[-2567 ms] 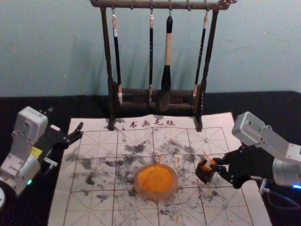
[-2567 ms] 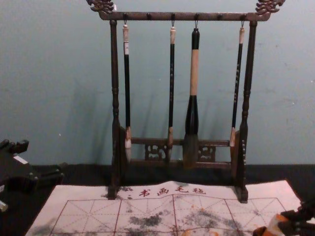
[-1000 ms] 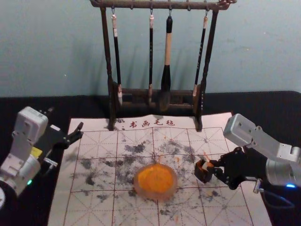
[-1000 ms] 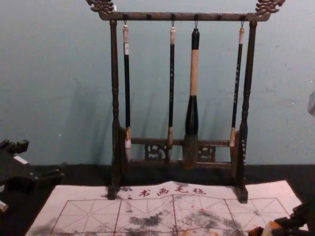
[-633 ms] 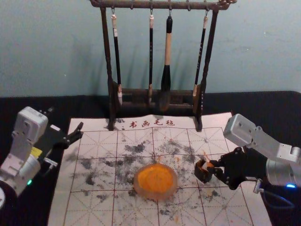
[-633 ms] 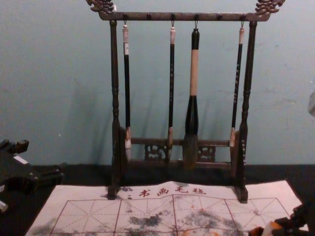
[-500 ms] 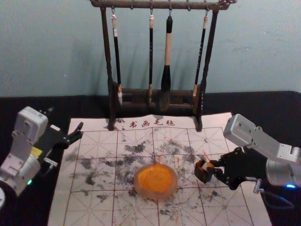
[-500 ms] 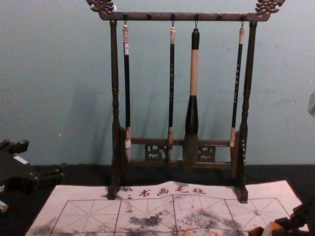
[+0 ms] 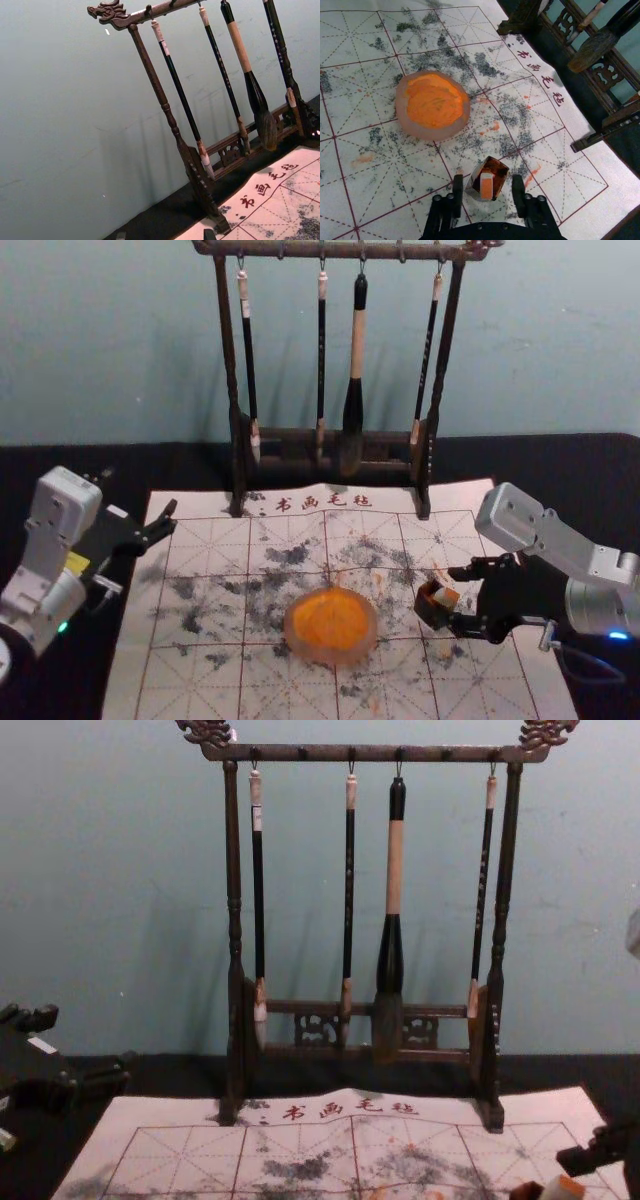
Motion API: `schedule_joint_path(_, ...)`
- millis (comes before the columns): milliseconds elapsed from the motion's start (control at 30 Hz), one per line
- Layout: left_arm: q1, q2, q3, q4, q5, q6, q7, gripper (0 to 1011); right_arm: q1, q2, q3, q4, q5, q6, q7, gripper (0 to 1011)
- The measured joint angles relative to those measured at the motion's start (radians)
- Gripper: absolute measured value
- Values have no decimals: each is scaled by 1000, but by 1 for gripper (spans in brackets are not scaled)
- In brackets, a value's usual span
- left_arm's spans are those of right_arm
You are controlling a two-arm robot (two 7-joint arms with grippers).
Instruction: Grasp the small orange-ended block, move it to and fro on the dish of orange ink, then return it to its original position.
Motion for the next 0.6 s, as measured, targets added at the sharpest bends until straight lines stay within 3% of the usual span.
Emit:
schedule_joint_path(433, 0, 0, 0, 0, 0, 0, 0, 1001, 0, 0, 0, 0, 0, 0, 0, 935)
schedule_joint_path(600, 0, 0, 0, 0, 0, 0, 0, 1001, -29, -11, 44, -18, 30, -37, -41, 1000)
